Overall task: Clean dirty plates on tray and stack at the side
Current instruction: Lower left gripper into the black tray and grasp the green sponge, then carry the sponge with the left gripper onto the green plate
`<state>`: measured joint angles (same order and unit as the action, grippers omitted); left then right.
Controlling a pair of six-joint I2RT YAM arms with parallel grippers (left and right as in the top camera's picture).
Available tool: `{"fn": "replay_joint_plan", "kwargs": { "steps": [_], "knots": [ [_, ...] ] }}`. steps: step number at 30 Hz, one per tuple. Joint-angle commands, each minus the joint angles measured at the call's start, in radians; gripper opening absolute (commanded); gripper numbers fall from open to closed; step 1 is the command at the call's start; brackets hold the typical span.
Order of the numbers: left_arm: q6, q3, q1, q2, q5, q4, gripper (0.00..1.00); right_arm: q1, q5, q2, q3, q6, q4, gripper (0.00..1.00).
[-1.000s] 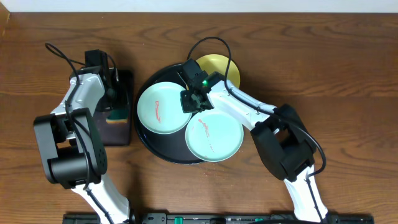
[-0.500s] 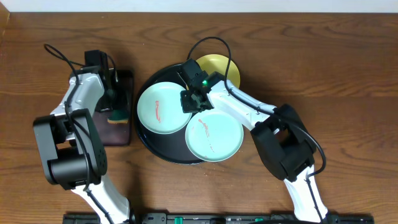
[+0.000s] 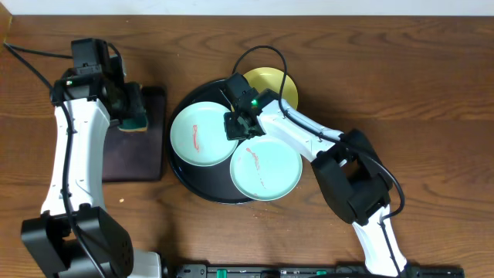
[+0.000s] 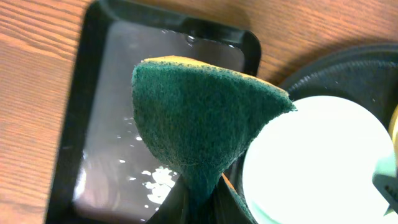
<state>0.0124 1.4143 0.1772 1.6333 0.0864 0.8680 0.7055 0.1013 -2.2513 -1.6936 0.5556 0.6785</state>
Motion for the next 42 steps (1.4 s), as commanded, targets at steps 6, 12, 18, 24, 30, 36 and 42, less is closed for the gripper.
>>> {"fn": "replay_joint_plan", "kwargs": {
  "steps": [6, 12, 18, 24, 30, 36, 42],
  "knots": [
    [0.098, -0.059, -0.102, 0.055, 0.076, -0.035, 0.07, -0.006, -0.014, -0.028, -0.006, -0.022, 0.010, 0.01],
    [0.161, -0.106, -0.183, 0.171, 0.075, -0.105, 0.08, -0.006, -0.014, -0.028, -0.006, -0.022, 0.013, 0.01],
    [0.213, -0.106, -0.245, 0.303, 0.074, -0.135, 0.07, -0.006, -0.014, -0.028, -0.006, -0.022, 0.013, 0.01],
    [0.233, -0.107, -0.293, 0.389, 0.091, -0.131, 0.07, -0.006, -0.014, -0.028, -0.006, -0.022, 0.012, 0.01],
    [0.009, -0.106, -0.325, 0.392, 0.410, -0.133, 0.07, -0.006, -0.014, -0.028, -0.006, -0.022, 0.011, 0.01],
    [-0.079, -0.106, -0.309, 0.392, 0.555, -0.138, 0.07, -0.006, -0.014, -0.028, -0.006, -0.022, 0.011, 0.01],
    [0.033, -0.097, -0.286, 0.391, 0.305, -0.134, 0.07, -0.006, -0.015, -0.028, -0.006, -0.023, 0.011, 0.01]
  ]
}}
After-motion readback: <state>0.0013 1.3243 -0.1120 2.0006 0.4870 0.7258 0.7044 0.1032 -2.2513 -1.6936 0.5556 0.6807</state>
